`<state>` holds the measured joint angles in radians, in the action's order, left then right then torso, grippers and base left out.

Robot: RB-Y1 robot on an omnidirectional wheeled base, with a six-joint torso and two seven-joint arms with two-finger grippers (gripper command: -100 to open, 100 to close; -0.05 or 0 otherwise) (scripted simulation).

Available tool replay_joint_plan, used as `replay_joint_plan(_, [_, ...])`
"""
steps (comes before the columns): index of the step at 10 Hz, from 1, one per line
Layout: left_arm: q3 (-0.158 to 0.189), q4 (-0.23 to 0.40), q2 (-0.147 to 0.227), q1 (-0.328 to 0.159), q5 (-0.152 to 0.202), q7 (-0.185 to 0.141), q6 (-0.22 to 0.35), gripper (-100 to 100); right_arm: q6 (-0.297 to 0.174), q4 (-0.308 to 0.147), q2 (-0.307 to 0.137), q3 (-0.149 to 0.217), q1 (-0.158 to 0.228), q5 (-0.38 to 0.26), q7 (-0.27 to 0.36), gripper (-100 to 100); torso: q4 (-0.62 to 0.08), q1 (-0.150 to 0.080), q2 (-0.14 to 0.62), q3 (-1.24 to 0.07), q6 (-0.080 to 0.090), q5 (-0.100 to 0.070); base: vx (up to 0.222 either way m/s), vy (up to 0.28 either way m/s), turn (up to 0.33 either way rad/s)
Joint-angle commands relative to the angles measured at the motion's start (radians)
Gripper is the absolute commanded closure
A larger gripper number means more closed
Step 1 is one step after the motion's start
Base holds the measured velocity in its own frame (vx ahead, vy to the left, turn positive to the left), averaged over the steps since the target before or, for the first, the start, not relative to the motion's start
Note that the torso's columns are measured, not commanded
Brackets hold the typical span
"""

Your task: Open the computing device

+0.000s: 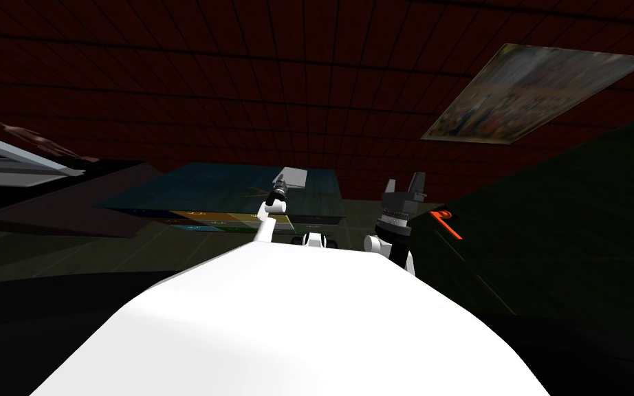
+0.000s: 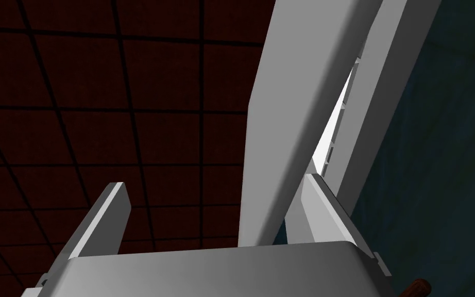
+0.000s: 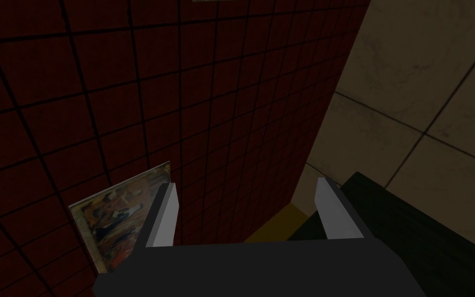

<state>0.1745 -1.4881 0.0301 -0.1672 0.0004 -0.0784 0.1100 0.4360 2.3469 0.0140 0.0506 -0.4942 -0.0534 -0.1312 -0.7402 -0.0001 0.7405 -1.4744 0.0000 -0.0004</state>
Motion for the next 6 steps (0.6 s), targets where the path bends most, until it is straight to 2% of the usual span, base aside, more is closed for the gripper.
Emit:
replay_joint_plan(1, [0.000,-0.001,0.000,0.000,0.000,-0.001,0.005,0,0.000,0.000,0.000,0.000,0.000,0.000,0.000,0,0.001,0.000,-0.001,-0.001,0.000,0.000,0.000,0.000,0.000])
replay_joint_plan(6, [0.000,0.003,0.000,0.004,0.000,0.000,0.008,0,0.000,0.000,0.000,0.000,0.000,0.000,0.000,0,0.002,0.000,-0.002,-0.001,0.000,0.000,0.000,0.000,0.000])
